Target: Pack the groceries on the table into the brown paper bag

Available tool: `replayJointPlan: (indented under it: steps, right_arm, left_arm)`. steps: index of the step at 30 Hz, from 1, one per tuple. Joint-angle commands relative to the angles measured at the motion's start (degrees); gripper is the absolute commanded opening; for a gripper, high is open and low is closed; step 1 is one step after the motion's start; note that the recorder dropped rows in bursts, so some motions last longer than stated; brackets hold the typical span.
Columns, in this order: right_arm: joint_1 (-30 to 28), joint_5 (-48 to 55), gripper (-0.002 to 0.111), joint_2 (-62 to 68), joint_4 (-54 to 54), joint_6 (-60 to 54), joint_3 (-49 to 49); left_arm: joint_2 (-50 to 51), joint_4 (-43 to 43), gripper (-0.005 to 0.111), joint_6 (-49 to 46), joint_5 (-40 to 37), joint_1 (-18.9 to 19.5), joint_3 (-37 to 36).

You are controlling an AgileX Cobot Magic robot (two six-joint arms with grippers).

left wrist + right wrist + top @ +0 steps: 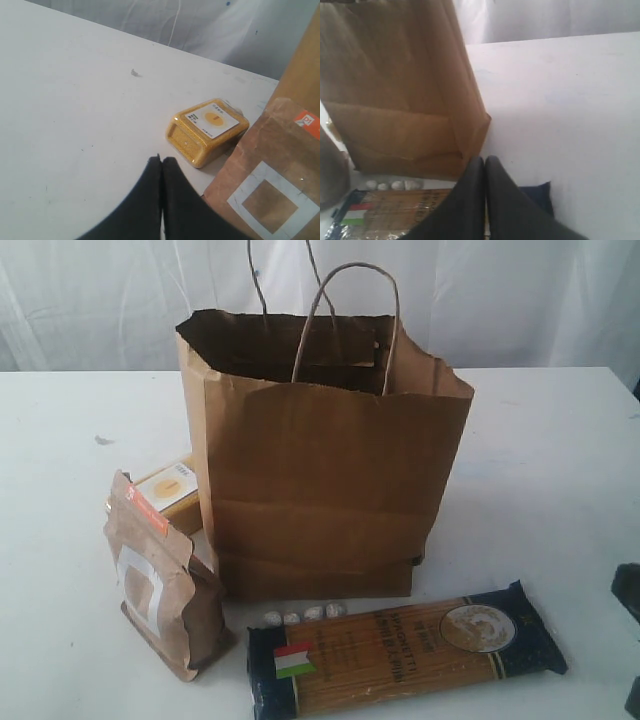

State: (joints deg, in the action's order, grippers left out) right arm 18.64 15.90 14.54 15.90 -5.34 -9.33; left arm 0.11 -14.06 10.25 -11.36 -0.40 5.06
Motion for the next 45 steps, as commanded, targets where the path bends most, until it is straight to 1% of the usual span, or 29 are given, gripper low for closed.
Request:
replayJointPlan:
  steps: [1, 4, 7, 21, 25, 29, 32, 45]
  right_arm:
    - [-4.46, -3.10, 0.000, -5.01, 1.65, -0.53, 6.52]
    - [-6.21, -3.19, 0.000, -7.83, 2.07, -0.53, 9.33]
    - [-6.96, -2.72, 0.000, -10.06, 2.19, -0.53, 9.33]
    - [-7.19, -1.84, 0.000, -11.03, 2.02, 0.23, 9.33]
    - [-7.19, -1.83, 0.000, -11.03, -3.47, 6.42, 9.33]
    - [-7.19, -1.83, 0.000, -11.03, -13.98, 19.17, 9.33]
    - [-7.19, -1.83, 0.000, -11.03, -15.90, 26.12, 9.33]
    - [-7.19, -1.83, 0.000, -11.03, -15.26, 26.52, 9.33]
  left_arm:
    - [-0.11, -0.48, 0.001, 0.03, 0.17, -0.35, -0.34]
    - [-0.11, -0.48, 0.001, 0.03, 0.17, -0.35, -0.34]
    - [-0.11, -0.48, 0.001, 0.03, 0.17, -0.35, -0.34]
    - [-0.11, -0.48, 0.001, 0.03, 0.17, -0.35, -0.34]
    - [-0.11, -0.48, 0.001, 0.03, 0.17, -0.35, -0.34]
    - [-0.11, -0.48, 0.001, 0.03, 0.17, -0.35, -0.34]
    - [-0.11, -0.48, 0.001, 0.03, 0.17, -0.35, -0.34]
    - [-0.11, -0.48, 0.001, 0.03, 0.17, -0.35, -0.34]
